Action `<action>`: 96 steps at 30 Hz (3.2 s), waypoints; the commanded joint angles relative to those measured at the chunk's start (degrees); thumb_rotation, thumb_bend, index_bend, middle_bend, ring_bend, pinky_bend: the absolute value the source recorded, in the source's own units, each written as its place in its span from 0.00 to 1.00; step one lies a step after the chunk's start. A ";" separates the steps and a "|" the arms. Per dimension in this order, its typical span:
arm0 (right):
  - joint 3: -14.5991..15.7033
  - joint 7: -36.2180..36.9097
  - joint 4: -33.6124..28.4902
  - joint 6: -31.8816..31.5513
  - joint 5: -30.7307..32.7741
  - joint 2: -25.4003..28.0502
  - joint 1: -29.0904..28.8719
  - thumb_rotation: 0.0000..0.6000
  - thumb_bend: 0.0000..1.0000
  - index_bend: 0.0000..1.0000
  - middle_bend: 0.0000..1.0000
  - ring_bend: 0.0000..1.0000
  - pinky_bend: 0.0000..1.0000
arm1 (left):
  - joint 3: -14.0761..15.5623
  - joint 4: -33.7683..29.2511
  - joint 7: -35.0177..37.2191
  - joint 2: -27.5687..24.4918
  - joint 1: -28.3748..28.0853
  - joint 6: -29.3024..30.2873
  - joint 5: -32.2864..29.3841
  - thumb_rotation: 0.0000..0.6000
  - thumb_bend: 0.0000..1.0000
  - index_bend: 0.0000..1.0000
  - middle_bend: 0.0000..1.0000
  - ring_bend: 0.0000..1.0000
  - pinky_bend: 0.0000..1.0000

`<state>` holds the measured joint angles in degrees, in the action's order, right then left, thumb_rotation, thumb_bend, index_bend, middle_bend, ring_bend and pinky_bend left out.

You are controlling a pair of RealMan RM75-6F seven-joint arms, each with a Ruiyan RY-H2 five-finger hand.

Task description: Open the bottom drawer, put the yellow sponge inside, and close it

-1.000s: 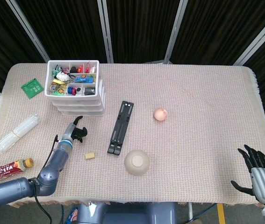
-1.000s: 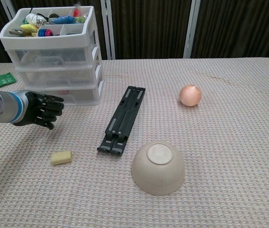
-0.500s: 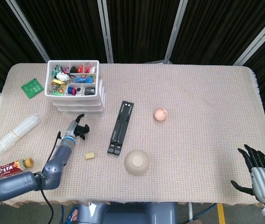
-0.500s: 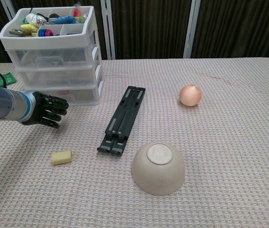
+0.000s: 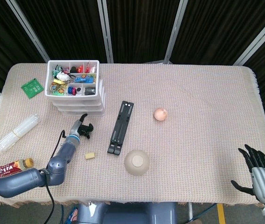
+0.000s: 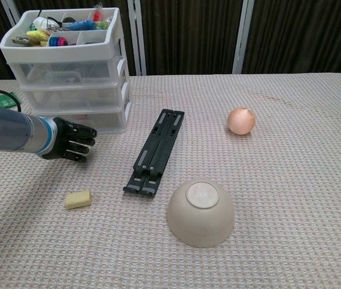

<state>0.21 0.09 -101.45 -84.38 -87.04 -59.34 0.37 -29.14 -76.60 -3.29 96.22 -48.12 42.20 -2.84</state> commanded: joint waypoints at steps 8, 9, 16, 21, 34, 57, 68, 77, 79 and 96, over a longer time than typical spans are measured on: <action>-0.03 -0.08 -0.05 0.05 0.13 -0.01 -0.01 1.00 0.06 0.10 0.00 0.00 0.00 | -0.38 1.42 2.30 1.73 0.03 0.18 2.95 1.00 0.73 0.16 0.99 0.90 0.70; -0.04 -0.10 -0.05 0.05 0.17 -0.01 0.00 1.00 0.06 0.10 0.00 0.00 0.00 | -0.28 1.48 2.36 1.82 0.04 0.14 3.11 1.00 0.73 0.17 0.99 0.90 0.70; -0.09 -0.22 -0.11 0.14 0.35 -0.06 -0.03 1.00 0.06 0.10 0.00 0.00 0.00 | 0.41 1.23 2.88 2.17 0.42 0.15 4.59 1.00 0.74 0.21 0.99 0.90 0.70; -0.12 -0.30 -0.12 0.25 0.51 -0.11 -0.07 1.00 0.06 0.10 0.00 0.00 0.00 | 1.00 -0.42 3.49 1.58 1.39 -0.12 5.82 1.00 0.74 0.22 0.99 0.90 0.70; 0.00 -0.80 -0.31 -0.14 0.12 -0.13 0.10 1.00 0.06 0.10 0.00 0.00 0.00 | 4.45 -11.16 6.16 -4.18 7.92 0.51 11.70 1.00 0.74 0.22 0.99 0.90 0.70; -0.01 -1.79 -0.19 -0.69 -0.27 -0.44 0.26 1.00 0.06 0.10 0.00 0.00 0.00 | 21.04 -18.06 -19.80 -10.32 10.87 19.66 45.38 1.00 0.74 0.10 0.99 0.90 0.70; -0.02 -2.06 -0.27 -0.49 -0.04 -0.51 0.22 1.00 0.06 0.10 0.00 0.00 0.00 | 18.54 -14.70 -23.90 -10.08 8.38 18.24 38.05 1.00 0.74 0.13 0.99 0.90 0.70; 0.01 -2.18 -0.48 -0.42 0.09 -0.49 0.26 1.00 0.06 0.10 0.00 0.00 0.00 | 17.93 -13.16 -25.42 -9.82 7.17 15.80 31.70 1.00 0.75 0.31 0.99 0.90 0.70; 0.02 -2.17 -0.54 -0.38 0.13 -0.48 0.26 1.00 0.06 0.10 0.00 0.00 0.00 | 17.76 -13.17 -25.44 -9.67 7.01 15.67 30.82 1.00 0.75 0.35 0.99 0.90 0.70; -0.09 -2.44 -0.48 -0.70 -0.04 -0.64 0.30 1.00 0.06 0.10 0.00 0.00 0.00 | 20.97 -22.91 -21.62 -13.52 10.73 17.83 36.13 1.00 0.75 0.38 0.99 0.91 0.70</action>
<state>0.11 -2.35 -101.92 -85.09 -87.08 -59.98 0.68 -8.73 -98.70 -25.47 83.24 -38.00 59.61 32.49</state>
